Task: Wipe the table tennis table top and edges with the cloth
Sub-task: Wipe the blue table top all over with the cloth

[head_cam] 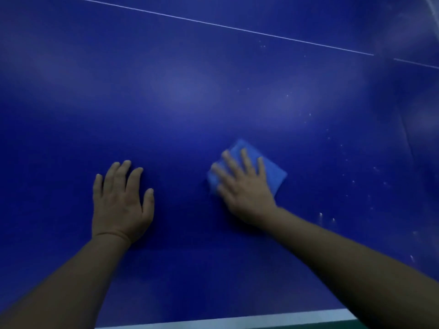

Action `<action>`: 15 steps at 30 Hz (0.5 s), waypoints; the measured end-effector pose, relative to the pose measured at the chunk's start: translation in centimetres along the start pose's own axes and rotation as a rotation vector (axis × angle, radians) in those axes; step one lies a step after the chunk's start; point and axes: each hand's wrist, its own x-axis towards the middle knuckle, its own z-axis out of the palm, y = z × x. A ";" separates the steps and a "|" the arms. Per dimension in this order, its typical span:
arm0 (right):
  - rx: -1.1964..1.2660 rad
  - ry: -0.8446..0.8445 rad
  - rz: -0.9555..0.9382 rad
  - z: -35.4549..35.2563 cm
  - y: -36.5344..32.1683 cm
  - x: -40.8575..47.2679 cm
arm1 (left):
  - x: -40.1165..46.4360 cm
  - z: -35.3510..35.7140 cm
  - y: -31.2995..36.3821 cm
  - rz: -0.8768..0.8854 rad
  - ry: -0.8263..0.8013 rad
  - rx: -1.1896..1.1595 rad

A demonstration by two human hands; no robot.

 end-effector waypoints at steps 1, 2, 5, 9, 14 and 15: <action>-0.020 -0.029 -0.172 0.2 0.0 -1.1 | 0.2 -0.2 0.0 -0.006 0.008 0.009; -0.024 -0.061 -0.282 -0.2 1.4 -1.2 | 0.6 -0.4 0.0 -0.007 0.019 0.015; -0.056 -0.023 -0.015 -1.3 8.9 1.6 | 3.1 -1.1 0.4 -0.020 0.062 0.008; 0.143 0.049 0.732 -3.4 12.0 5.6 | 7.3 -0.8 1.6 0.023 0.084 -0.013; 0.048 0.030 0.055 -0.6 0.1 5.0 | 12.8 0.1 4.6 -0.052 0.058 -0.082; 0.013 0.016 -0.104 -0.3 0.0 4.2 | 13.4 0.3 4.7 -0.072 0.046 -0.082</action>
